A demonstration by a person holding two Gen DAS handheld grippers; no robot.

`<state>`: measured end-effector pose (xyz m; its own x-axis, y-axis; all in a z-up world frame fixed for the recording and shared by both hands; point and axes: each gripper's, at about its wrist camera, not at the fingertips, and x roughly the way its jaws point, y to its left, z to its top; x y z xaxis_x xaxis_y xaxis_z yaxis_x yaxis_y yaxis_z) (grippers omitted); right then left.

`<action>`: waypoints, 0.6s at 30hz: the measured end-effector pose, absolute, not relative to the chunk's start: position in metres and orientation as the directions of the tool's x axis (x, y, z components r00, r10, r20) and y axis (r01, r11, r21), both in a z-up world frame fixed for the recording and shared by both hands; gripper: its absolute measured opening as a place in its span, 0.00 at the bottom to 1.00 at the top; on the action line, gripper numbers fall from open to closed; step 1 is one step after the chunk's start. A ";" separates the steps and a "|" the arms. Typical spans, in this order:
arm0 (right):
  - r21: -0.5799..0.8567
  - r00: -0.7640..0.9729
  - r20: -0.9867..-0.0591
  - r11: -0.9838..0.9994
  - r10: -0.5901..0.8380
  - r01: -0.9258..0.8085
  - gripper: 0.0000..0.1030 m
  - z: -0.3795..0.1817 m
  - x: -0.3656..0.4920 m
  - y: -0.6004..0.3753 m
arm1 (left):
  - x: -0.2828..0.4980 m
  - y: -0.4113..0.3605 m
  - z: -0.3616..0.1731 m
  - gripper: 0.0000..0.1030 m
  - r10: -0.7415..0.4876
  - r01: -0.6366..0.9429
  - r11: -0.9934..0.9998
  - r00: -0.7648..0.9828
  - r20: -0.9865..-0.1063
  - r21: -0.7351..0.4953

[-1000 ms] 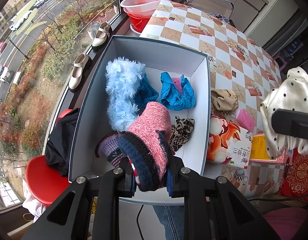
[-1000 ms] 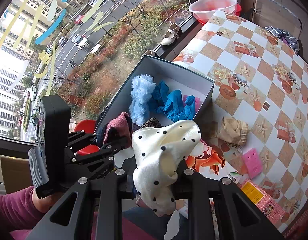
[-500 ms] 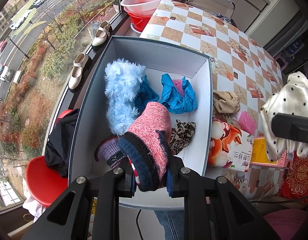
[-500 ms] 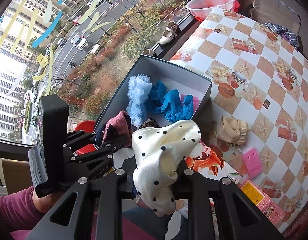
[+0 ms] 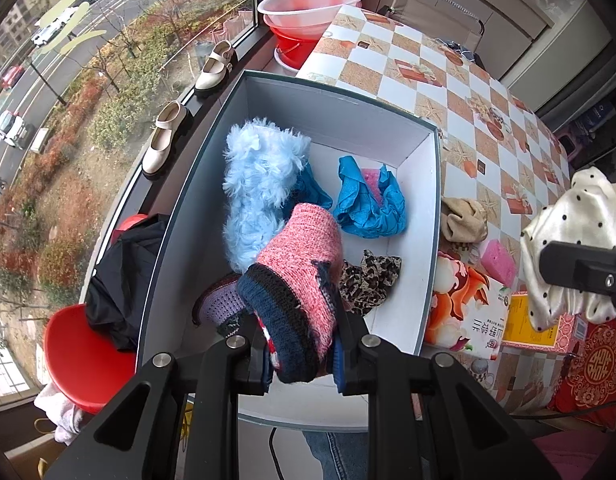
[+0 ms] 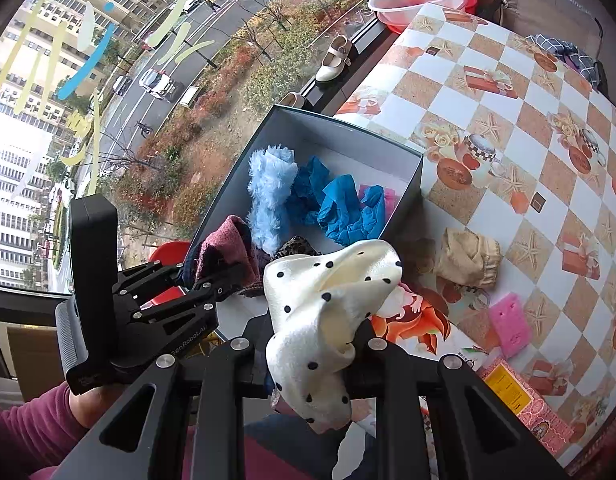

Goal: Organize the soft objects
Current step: 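Hold sock in left tool and polka-dot cloth in right tool above box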

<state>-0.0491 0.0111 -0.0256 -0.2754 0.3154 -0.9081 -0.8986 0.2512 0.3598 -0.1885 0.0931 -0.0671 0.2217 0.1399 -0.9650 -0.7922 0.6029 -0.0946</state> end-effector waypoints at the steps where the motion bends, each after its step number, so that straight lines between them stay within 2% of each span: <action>1: 0.359 -0.278 -0.909 0.247 0.309 -0.900 0.22 -0.027 -0.051 0.013 | -0.190 0.094 -0.068 0.23 0.141 -0.795 0.599 0.219 -0.965 -0.093; 18: 0.362 -0.319 -0.917 0.164 0.241 -0.918 0.22 -0.043 -0.082 0.052 | -0.196 0.092 -0.088 0.24 0.102 -0.792 0.603 0.190 -0.976 -0.091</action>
<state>-0.0819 0.0524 -0.0428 -0.3189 0.2408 -0.9167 -0.9175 0.1639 0.3623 -0.1956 0.0922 -0.0877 0.1902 0.1021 -0.9764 -0.7923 0.6033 -0.0913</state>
